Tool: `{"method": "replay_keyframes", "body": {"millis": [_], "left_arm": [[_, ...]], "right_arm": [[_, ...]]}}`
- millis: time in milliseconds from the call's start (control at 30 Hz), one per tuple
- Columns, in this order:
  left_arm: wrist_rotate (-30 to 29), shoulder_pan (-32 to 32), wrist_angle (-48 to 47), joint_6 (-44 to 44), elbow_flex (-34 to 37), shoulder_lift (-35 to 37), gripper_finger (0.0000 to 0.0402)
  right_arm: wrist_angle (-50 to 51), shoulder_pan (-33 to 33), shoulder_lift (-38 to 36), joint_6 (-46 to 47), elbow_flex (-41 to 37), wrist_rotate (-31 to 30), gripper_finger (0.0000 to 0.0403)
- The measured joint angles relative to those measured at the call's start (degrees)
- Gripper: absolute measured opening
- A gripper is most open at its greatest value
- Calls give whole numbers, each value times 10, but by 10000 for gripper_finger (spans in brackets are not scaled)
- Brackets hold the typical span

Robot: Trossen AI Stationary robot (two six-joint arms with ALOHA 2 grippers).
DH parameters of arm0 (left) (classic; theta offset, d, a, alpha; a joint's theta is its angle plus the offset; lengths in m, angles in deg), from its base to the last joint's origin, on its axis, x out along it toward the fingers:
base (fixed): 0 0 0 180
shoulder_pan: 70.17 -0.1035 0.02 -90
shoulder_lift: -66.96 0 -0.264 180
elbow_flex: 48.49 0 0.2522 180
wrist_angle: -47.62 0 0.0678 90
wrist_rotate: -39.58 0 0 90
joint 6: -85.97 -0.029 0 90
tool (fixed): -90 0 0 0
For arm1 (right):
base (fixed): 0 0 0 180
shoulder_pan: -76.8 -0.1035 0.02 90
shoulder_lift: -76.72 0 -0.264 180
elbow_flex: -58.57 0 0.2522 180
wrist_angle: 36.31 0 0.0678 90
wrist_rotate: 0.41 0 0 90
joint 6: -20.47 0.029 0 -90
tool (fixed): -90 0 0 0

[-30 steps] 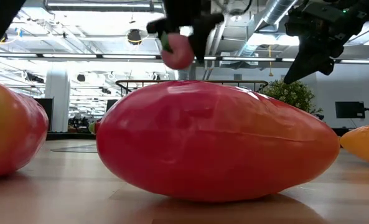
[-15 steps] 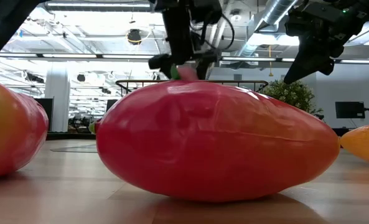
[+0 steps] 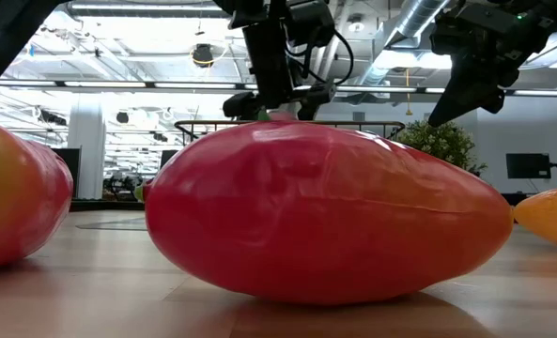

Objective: Build produce basket
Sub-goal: Put the pink peach into the bin, then put the right orange mango into the bin

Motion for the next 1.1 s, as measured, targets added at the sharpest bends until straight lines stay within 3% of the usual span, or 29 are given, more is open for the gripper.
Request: {"method": "replay_keyframes", "body": {"millis": [300,600,867,1100], "left_arm": [[2,0,0,-4,0,0,305],[-1,0,0,-16,0,0,360],[-5,0,9,-28,-3,0,361],[43,10,10,-83,-53,1,361]], "right_arm": [[0,0,0,14,0,0,7],[0,0,0,15,0,0,7],[0,0,0,15,0,0,7],[0,0,0,15,0,15,7]]}}
